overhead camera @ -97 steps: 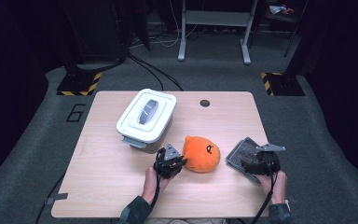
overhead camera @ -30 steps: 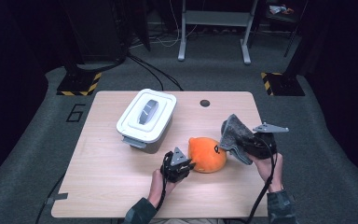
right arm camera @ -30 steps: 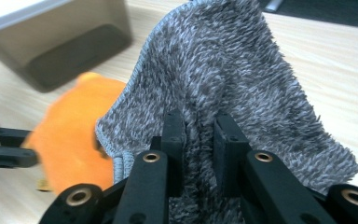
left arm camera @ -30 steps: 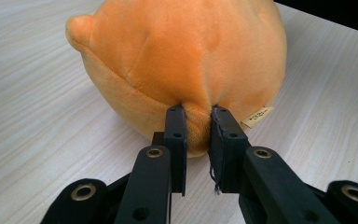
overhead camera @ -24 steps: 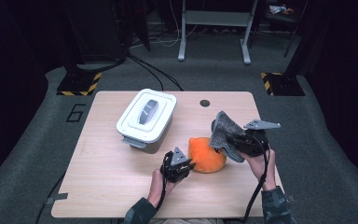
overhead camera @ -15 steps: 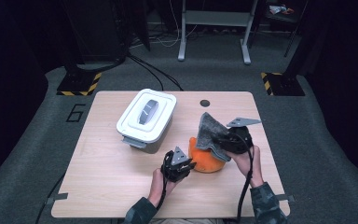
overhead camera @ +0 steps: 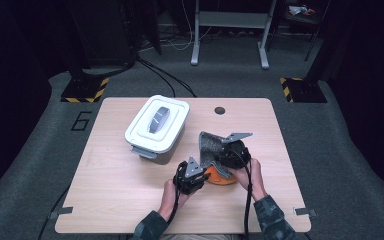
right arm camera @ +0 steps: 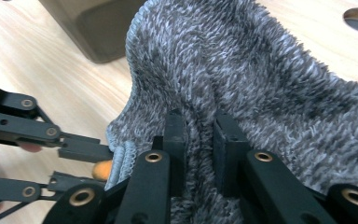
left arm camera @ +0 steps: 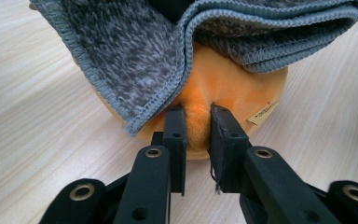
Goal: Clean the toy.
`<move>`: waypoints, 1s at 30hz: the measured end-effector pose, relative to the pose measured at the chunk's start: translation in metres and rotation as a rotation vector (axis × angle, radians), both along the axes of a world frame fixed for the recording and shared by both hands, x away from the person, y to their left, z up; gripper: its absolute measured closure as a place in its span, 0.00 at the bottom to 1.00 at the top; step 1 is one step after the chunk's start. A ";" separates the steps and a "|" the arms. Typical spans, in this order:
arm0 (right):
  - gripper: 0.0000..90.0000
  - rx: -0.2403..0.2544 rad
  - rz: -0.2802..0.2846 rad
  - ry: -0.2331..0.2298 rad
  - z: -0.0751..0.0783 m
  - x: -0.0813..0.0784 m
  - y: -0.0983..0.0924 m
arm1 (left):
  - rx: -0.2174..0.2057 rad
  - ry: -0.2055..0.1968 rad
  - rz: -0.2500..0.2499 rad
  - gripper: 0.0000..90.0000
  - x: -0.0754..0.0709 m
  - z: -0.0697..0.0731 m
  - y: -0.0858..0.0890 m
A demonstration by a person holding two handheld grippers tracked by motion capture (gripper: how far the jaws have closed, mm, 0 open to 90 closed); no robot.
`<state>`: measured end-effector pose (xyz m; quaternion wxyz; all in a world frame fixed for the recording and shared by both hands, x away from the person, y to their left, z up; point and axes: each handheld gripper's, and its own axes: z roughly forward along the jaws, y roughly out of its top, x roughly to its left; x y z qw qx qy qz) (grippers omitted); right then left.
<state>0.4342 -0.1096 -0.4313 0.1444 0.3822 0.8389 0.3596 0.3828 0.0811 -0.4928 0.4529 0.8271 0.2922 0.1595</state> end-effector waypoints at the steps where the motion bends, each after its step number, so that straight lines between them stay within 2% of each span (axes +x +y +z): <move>1: 0.87 -0.004 -0.002 -0.011 -0.001 -0.001 0.001 | 0.001 0.001 0.002 0.87 0.000 0.000 0.000; 4: 0.87 -0.018 -0.005 -0.028 0.000 -0.003 0.003 | 0.005 0.003 0.007 0.89 0.000 0.000 0.000; 5: 0.86 -0.034 0.003 -0.049 0.000 -0.005 0.002 | 0.001 0.002 0.016 0.89 0.000 0.001 -0.001; 7: 0.86 -0.024 -0.018 -0.051 0.002 -0.006 0.002 | -0.006 -0.010 0.023 0.89 0.000 0.001 -0.003; 11: 0.87 -0.021 -0.027 -0.071 0.006 -0.007 -0.005 | -0.010 -0.002 0.028 0.89 0.000 0.002 -0.004; 18: 0.87 -0.025 -0.040 -0.078 0.008 -0.010 -0.014 | -0.017 -0.001 0.041 0.90 -0.001 0.003 -0.005; 21: 0.87 -0.012 -0.063 -0.080 0.009 -0.012 -0.017 | -0.019 0.003 0.041 0.90 -0.001 0.003 -0.005; 24: 0.87 -0.017 -0.056 -0.087 0.009 -0.012 -0.020 | -0.015 0.004 0.041 0.90 0.000 0.003 -0.005; 28: 0.86 -0.006 -0.096 -0.087 0.010 -0.014 -0.030 | -0.019 0.009 0.043 0.90 0.000 0.003 -0.004; 30: 0.86 -0.005 -0.096 -0.094 0.010 -0.015 -0.033 | -0.022 0.011 0.043 0.90 -0.001 0.003 -0.004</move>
